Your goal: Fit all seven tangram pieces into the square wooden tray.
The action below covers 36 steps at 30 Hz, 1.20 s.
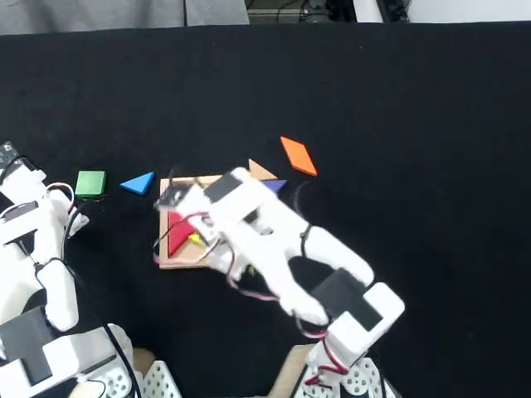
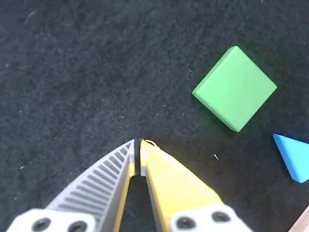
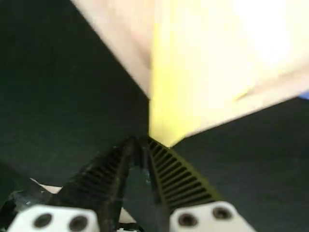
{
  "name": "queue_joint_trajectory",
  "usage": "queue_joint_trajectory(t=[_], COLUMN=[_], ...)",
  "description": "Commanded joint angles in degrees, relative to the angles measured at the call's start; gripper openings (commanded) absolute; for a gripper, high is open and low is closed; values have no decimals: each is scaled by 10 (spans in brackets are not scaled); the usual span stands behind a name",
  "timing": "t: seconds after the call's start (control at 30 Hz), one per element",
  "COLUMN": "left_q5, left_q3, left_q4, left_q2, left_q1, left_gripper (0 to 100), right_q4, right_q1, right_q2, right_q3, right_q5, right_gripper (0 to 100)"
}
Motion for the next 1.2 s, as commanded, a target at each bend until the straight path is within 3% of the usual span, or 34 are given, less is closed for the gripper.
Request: queue_joint_trajectory(t=[0.0,0.37,0.63,0.97,1.17], left_q5=[4,4,4,4,4], left_q3=[-8,-9,-9,-9,-9], left_q4=[-10,-10,-10,-10,-10], left_q2=[-17,-17,-17,-17,-17], left_q1=[-4,-2,-2,-2,-2], left_gripper=[33,33,33,33,33], right_q4=[-8,41,-99,-18,-15], right_q1=[62,117,98,46,100], right_q2=[8,15,55,107,53], right_q3=[-36,-141,-133,-213,-222], right_q5=[42,47,-20,-23,-22], right_gripper=[11,11,11,11,11])
